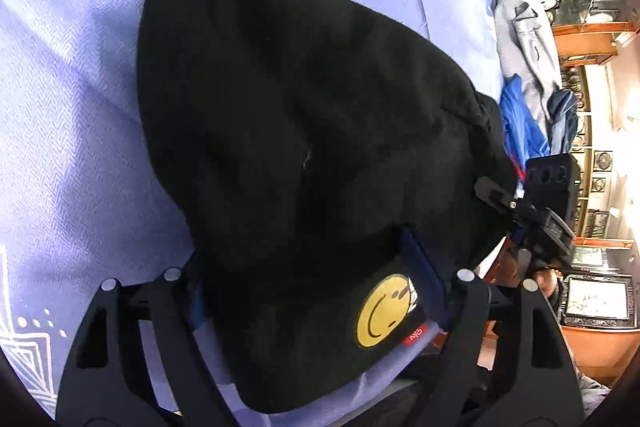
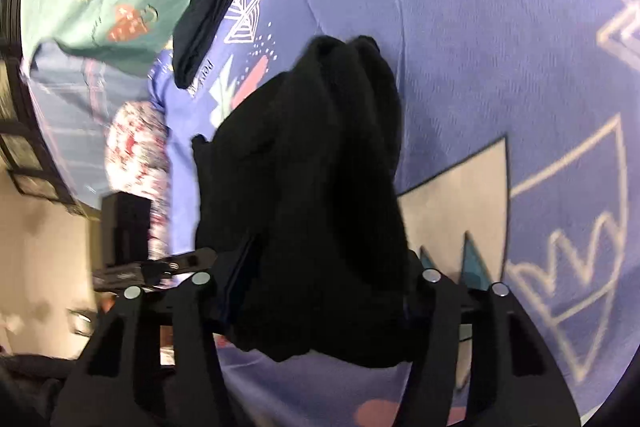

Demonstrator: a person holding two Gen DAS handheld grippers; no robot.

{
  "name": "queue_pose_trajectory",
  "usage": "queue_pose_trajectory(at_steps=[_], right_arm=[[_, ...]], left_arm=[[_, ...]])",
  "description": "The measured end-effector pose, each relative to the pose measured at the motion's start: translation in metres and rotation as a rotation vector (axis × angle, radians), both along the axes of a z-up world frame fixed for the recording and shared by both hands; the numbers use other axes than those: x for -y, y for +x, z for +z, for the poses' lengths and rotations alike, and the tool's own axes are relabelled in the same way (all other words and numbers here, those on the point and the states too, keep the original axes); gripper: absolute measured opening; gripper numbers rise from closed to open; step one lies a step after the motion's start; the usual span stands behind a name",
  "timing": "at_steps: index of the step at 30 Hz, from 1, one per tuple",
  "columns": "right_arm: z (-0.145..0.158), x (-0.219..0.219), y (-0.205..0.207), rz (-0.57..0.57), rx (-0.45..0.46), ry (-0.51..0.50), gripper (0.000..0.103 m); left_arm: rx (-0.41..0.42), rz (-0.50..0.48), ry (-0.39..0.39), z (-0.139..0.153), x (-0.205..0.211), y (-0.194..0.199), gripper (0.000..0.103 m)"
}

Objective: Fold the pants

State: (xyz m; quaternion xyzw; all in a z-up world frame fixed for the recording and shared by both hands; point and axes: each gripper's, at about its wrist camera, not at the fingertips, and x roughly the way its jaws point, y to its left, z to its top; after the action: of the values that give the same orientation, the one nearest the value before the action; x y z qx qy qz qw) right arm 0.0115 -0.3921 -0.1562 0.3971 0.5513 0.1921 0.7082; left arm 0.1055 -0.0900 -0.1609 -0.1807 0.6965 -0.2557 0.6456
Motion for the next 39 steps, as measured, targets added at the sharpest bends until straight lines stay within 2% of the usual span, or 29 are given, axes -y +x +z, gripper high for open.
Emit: queue_pose_trajectory(at_steps=[2,5,7,8,10,13,14,19,24,26,29,31,34,37,39], right_arm=[[-0.001,-0.001,0.002,-0.006,0.005,-0.014,0.054],[0.001,-0.008,0.007,0.0,-0.01,-0.024,0.055],[0.006,-0.013,0.009,0.015,-0.016,-0.018,0.044],[0.011,-0.015,0.01,0.027,-0.003,-0.006,0.042],[0.028,-0.019,0.012,0.036,0.025,0.002,0.04],[0.055,-0.027,0.018,0.067,0.077,0.002,0.04],[0.064,-0.03,0.021,0.079,0.097,0.002,0.04],[0.119,-0.059,0.053,0.161,0.227,-0.02,0.039],[0.176,-0.088,0.109,0.234,0.379,-0.032,0.039],[0.203,-0.103,0.142,0.271,0.451,-0.053,0.039],[0.23,-0.121,0.189,0.298,0.531,-0.076,0.039],[0.244,-0.134,0.227,0.31,0.584,-0.097,0.039],[0.242,-0.145,0.28,0.315,0.622,-0.151,0.04],[0.209,-0.155,0.336,0.293,0.566,-0.241,0.04],[0.173,-0.158,0.367,0.262,0.505,-0.345,0.044]], left_arm=[[-0.03,0.037,-0.034,-0.005,-0.009,0.002,0.079],[-0.08,0.103,-0.087,-0.011,-0.02,0.006,0.078],[-0.071,0.102,-0.08,-0.008,-0.021,0.005,0.045],[-0.055,0.092,-0.072,-0.004,-0.02,0.004,0.042],[-0.022,0.075,-0.071,0.007,-0.021,0.002,0.03],[0.008,0.077,-0.077,0.025,-0.028,0.002,0.021],[0.05,0.065,-0.083,0.039,-0.029,0.004,0.018],[0.234,0.07,-0.084,0.101,-0.039,0.017,0.017],[0.399,0.107,-0.064,0.158,-0.068,0.053,0.017],[0.465,0.118,-0.047,0.182,-0.075,0.076,0.017],[0.559,0.143,-0.009,0.217,-0.091,0.117,0.018],[0.619,0.167,0.024,0.233,-0.086,0.15,0.018],[0.658,0.204,0.065,0.236,-0.097,0.196,0.018],[0.617,0.263,0.112,0.207,-0.099,0.253,0.021],[0.56,0.299,0.171,0.167,-0.099,0.283,0.025]])
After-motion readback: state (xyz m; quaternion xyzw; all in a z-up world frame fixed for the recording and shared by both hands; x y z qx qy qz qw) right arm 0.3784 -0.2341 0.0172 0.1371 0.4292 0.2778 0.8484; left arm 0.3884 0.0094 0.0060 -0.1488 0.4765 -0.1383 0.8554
